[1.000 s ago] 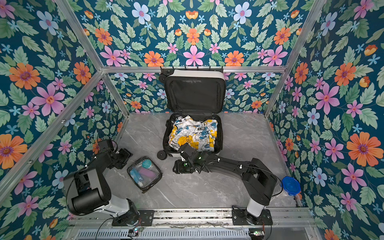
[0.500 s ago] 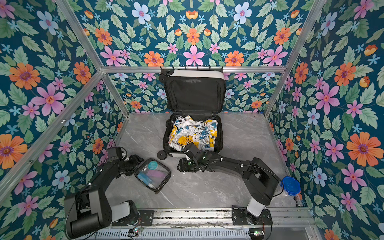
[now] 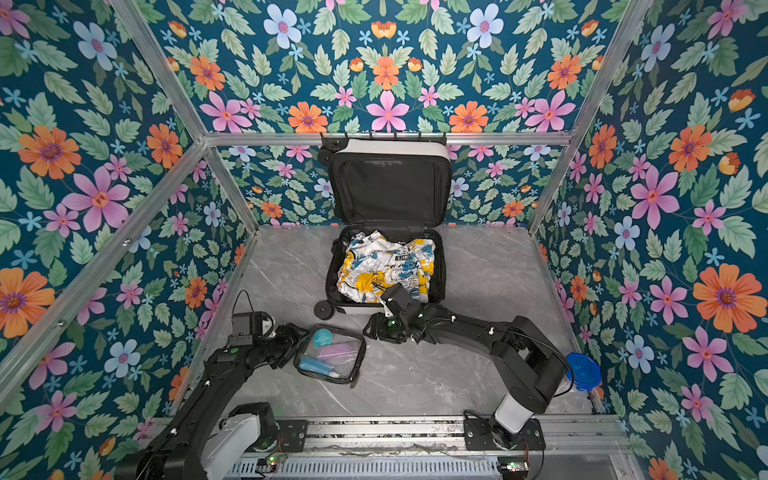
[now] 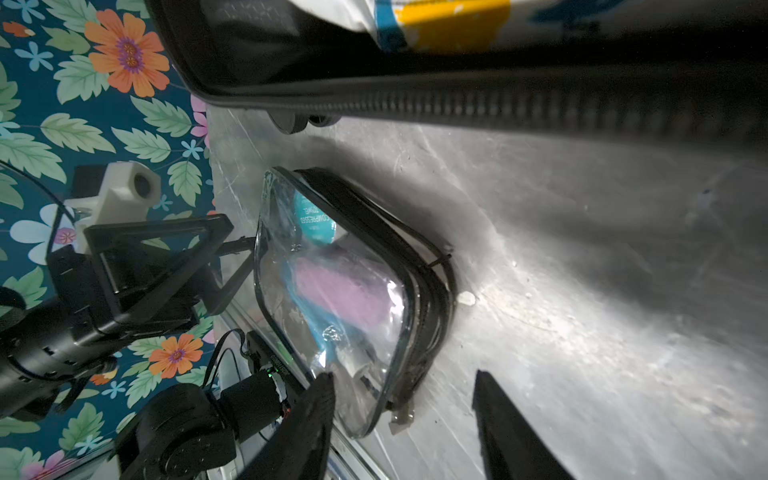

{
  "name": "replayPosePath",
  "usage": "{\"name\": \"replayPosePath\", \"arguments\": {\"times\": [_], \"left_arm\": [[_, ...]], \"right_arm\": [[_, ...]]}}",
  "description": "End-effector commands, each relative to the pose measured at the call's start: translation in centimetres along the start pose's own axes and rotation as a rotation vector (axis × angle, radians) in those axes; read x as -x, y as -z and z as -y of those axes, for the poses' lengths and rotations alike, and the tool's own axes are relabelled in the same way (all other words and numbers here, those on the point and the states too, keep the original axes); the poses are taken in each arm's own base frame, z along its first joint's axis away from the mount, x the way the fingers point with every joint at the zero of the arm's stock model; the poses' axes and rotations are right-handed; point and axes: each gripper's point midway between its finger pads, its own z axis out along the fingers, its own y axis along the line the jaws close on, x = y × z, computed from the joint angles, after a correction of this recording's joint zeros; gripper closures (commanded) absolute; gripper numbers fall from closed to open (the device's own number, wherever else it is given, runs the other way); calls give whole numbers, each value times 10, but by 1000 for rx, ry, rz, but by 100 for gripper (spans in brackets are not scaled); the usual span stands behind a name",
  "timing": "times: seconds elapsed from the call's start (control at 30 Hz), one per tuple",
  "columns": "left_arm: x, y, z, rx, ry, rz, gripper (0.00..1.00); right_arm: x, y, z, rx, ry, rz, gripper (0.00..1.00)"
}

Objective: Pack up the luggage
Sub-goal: 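Grasp the clear pouch with both grippers from opposite ends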

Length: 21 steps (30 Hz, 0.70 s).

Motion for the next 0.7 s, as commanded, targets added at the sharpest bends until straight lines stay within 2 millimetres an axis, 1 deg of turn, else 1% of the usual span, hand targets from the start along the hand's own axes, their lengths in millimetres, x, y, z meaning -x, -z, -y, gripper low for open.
{"name": "replayPosePath", "arguments": {"times": [0.0,0.13,0.2,0.3,0.4,0.47,0.53,0.6,0.67], "left_arm": [[-12,-8,14,-39,0,-42,31],[-25,-9,27,-43,-54,-52,32],[-27,-7,31,-40,-81,-45,33],[-26,-7,25,0,-121,-32,34],[-22,-11,12,73,-171,-29,37],[-19,-15,4,119,-209,-23,39],[-15,-17,-3,157,-243,-14,39],[-14,-21,-2,144,-263,-13,40],[-17,-25,9,67,-263,-17,40]], "right_arm": [[-2,1,1,24,-48,3,46],[-10,8,17,-8,-88,16,47],[-14,15,25,-34,-99,27,48],[-19,26,37,-72,-116,50,48],[-22,32,42,-81,-123,64,48],[-25,30,42,-75,-130,50,47],[-26,23,38,-51,-135,27,48],[-27,14,33,-26,-143,11,48],[-28,4,26,-10,-140,-1,48]]}}
